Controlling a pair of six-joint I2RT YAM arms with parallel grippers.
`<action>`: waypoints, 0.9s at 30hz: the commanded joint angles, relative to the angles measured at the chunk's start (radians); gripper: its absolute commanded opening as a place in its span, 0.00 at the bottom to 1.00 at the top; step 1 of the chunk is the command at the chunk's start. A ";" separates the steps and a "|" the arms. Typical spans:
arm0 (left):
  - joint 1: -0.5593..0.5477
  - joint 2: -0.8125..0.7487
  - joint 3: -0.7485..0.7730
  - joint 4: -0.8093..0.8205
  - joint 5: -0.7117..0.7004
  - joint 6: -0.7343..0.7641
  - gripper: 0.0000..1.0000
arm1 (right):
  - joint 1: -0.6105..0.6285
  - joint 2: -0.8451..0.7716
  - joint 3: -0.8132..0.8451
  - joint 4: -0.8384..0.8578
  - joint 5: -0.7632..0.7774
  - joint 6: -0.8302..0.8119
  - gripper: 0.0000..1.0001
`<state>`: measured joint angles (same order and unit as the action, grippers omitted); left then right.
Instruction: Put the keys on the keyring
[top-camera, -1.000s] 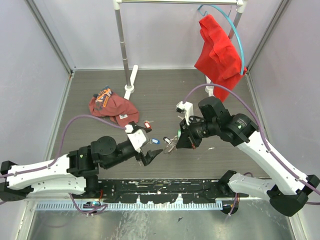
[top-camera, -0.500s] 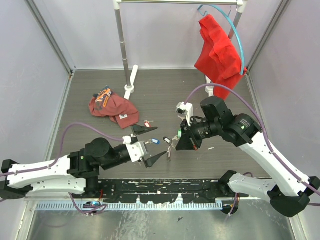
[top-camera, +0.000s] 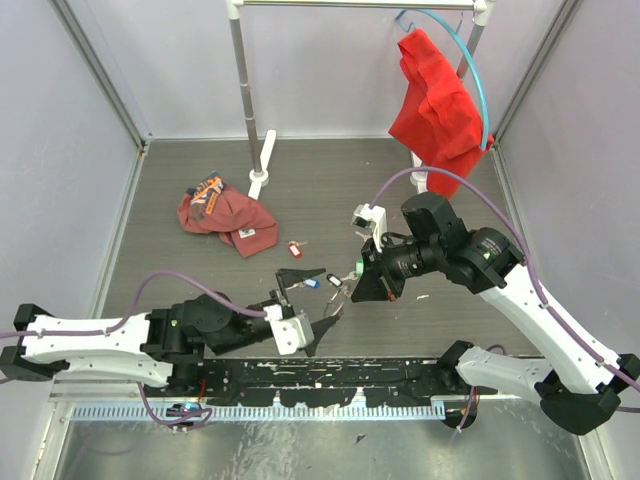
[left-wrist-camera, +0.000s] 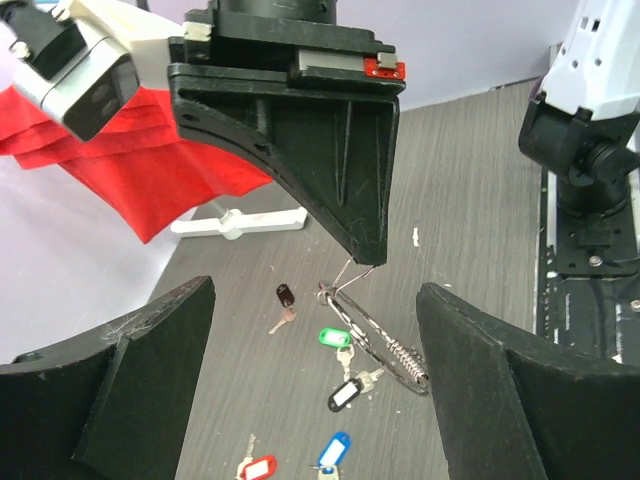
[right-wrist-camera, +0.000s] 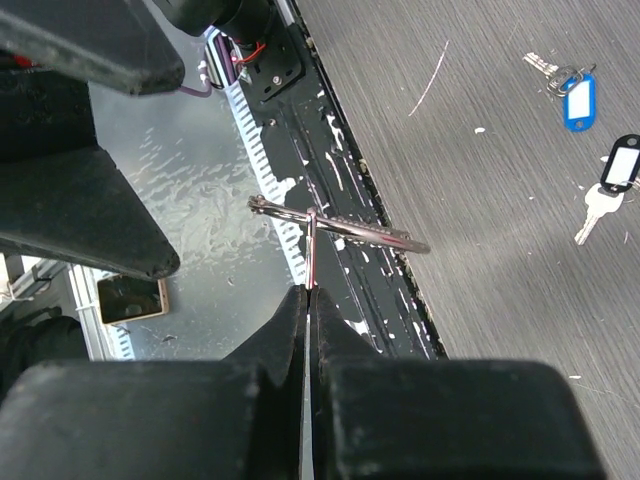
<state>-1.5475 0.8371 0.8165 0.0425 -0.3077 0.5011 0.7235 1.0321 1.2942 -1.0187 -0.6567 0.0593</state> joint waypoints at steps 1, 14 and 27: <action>-0.041 0.046 0.045 0.015 -0.088 0.118 0.88 | -0.002 -0.007 0.023 0.033 -0.031 0.018 0.01; -0.104 0.130 0.021 0.115 -0.218 0.295 0.66 | -0.002 -0.009 0.014 0.035 -0.063 0.044 0.01; -0.139 0.196 0.050 0.097 -0.243 0.344 0.57 | -0.002 -0.025 0.002 0.059 -0.078 0.085 0.01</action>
<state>-1.6772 1.0225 0.8295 0.1139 -0.5152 0.8185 0.7235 1.0336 1.2846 -1.0138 -0.6991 0.1268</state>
